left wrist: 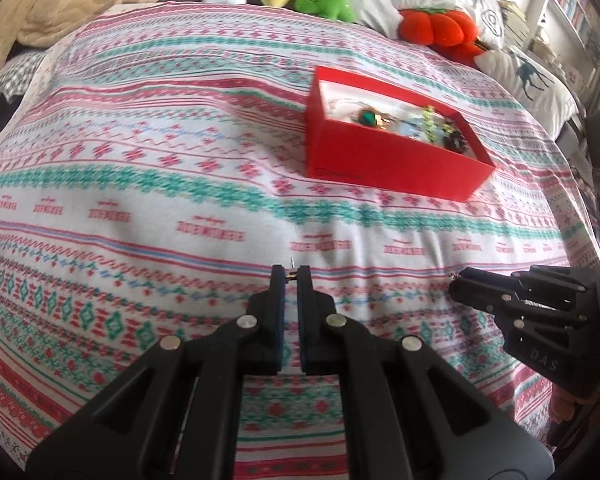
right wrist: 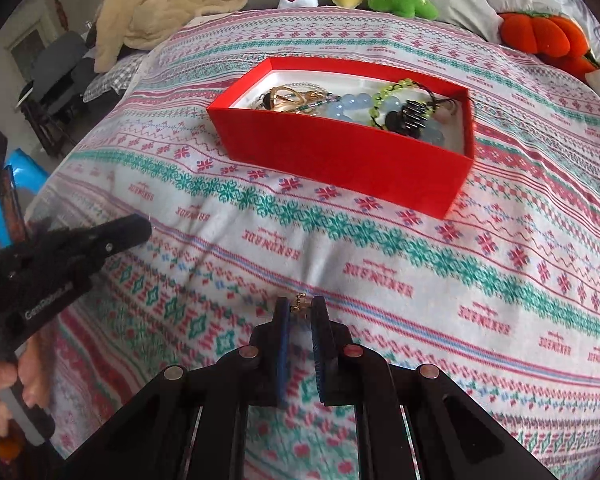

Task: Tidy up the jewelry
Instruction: 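Carry both earrings over the red box with both tools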

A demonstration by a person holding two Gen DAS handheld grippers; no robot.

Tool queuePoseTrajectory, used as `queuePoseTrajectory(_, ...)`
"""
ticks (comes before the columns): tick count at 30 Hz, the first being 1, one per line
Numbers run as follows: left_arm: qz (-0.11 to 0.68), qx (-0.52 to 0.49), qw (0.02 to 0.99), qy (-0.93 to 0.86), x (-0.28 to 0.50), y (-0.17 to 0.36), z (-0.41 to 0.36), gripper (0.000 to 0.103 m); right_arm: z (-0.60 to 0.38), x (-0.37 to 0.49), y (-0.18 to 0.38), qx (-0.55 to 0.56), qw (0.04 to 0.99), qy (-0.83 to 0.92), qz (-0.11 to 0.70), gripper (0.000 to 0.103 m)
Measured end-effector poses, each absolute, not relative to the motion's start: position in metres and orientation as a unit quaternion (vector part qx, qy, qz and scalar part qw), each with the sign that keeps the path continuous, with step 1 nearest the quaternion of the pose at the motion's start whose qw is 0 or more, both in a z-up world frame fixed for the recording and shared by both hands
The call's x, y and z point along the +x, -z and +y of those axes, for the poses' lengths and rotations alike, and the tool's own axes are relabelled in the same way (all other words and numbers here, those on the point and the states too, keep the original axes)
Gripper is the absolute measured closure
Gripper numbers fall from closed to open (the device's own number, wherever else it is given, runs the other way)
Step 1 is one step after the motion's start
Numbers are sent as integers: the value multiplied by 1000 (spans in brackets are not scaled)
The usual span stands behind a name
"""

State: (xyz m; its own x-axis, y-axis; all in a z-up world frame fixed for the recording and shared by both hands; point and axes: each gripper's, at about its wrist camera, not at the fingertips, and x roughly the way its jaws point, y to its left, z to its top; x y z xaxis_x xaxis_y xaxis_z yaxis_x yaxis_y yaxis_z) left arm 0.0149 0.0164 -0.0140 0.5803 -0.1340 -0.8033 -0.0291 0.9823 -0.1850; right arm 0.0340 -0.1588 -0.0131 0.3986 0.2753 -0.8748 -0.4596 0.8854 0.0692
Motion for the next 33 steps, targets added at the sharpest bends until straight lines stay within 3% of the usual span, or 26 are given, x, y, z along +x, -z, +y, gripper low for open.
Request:
queuePoseTrajectory(15, 442, -59, 893, 65, 23, -13, -29, 96, -192, 24, -28, -64, 857, -212, 464, 92)
queuePoseTrajectory(33, 449, -58, 889, 69, 76, -52, -37, 96, -205, 77, -74, -2, 884, -191, 428, 92)
